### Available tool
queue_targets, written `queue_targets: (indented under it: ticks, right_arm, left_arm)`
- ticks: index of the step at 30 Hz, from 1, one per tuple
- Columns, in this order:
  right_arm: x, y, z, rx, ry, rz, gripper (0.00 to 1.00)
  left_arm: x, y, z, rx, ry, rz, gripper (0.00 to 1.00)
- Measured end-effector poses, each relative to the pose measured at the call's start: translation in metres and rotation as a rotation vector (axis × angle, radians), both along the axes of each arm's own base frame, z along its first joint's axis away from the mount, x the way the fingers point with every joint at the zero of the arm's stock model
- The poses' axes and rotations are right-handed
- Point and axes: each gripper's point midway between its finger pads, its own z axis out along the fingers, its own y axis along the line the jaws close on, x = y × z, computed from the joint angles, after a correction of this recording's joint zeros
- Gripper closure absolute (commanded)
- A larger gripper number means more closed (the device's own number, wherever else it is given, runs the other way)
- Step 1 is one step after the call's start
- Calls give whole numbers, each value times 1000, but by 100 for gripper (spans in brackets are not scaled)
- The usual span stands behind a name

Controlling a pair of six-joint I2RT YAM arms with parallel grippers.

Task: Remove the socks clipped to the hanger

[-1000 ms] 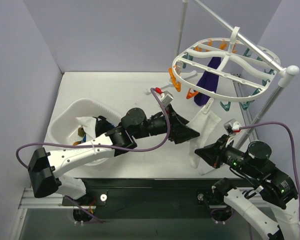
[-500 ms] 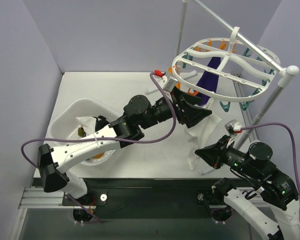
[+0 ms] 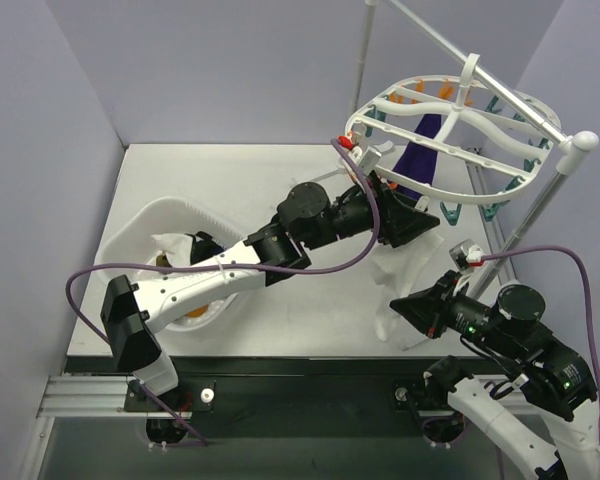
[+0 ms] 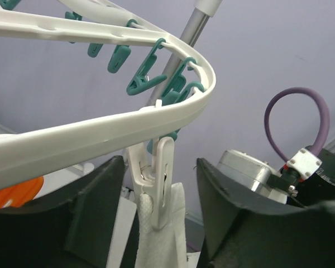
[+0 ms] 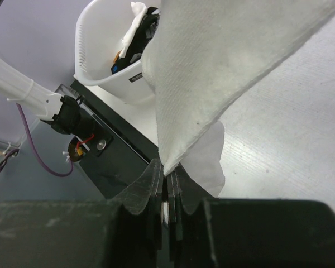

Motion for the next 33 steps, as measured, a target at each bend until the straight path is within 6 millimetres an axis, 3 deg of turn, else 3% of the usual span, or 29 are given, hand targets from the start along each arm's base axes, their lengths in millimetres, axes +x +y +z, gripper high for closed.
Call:
queue_targets:
  ticks: [5, 11, 15, 18, 19, 20, 22, 26, 33]
  right_arm:
    - [-1, 0, -1, -4, 5, 0, 100]
    - [-7, -4, -4, -5, 10, 4, 100]
    - [-14, -7, -8, -6, 14, 8, 100]
    - [-17, -9, -15, -12, 24, 7, 100]
    - [-18, -10, -19, -16, 31, 6, 100]
    - [-19, -10, -21, -19, 36, 6, 100]
    - [-19, -11, -26, -29, 52, 6, 100]
    - [-19, -11, -30, -37, 63, 3, 100]
    - [-19, -11, -33, -41, 70, 3, 100]
  left_arm:
    - [3, -2, 3, -31, 38, -10, 65]
    - [7, -2, 7, -59, 66, -13, 97]
    - [8, -1, 11, -76, 62, -12, 100]
    - [8, 0, 12, -80, 62, -13, 69]
    - [8, 0, 12, -80, 63, -14, 46]
    - [8, 0, 12, -81, 68, -18, 33]
    - [8, 1, 11, -82, 80, -32, 19]
    - [9, 3, -2, -69, 130, -64, 8]
    - [3, 9, -75, 78, 219, -108, 7]
